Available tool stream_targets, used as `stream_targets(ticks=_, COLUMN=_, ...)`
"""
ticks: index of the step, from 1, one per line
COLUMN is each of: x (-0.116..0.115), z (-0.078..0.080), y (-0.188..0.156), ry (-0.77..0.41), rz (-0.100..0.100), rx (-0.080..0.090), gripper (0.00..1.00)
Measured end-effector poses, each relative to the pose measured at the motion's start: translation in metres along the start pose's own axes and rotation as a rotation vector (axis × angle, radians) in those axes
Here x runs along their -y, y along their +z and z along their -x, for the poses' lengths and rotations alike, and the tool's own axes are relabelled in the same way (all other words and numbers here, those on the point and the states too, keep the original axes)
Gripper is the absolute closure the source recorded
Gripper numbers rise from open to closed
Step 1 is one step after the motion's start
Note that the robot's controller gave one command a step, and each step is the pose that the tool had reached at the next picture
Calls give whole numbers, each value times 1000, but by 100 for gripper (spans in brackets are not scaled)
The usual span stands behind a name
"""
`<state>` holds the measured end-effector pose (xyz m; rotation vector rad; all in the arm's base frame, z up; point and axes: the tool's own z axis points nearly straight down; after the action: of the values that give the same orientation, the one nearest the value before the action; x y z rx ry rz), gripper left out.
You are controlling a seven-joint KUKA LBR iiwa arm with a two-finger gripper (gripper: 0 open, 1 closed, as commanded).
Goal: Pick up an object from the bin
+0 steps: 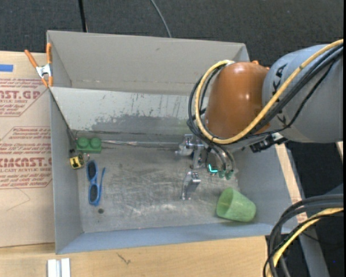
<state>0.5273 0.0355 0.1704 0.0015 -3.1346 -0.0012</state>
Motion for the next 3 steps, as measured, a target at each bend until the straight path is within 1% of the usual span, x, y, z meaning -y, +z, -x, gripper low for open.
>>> stream_targets(ticks=1, x=-7, z=-18, y=99, ry=-130, rz=0, rx=19, gripper=0)
stream_targets(ticks=2, x=14, z=-28, y=71, ry=-301, rz=-2, rx=9, gripper=0)
stream_targets(ticks=3, x=172, z=-33, y=71, ry=-351, rz=-3, rx=8, gripper=0)
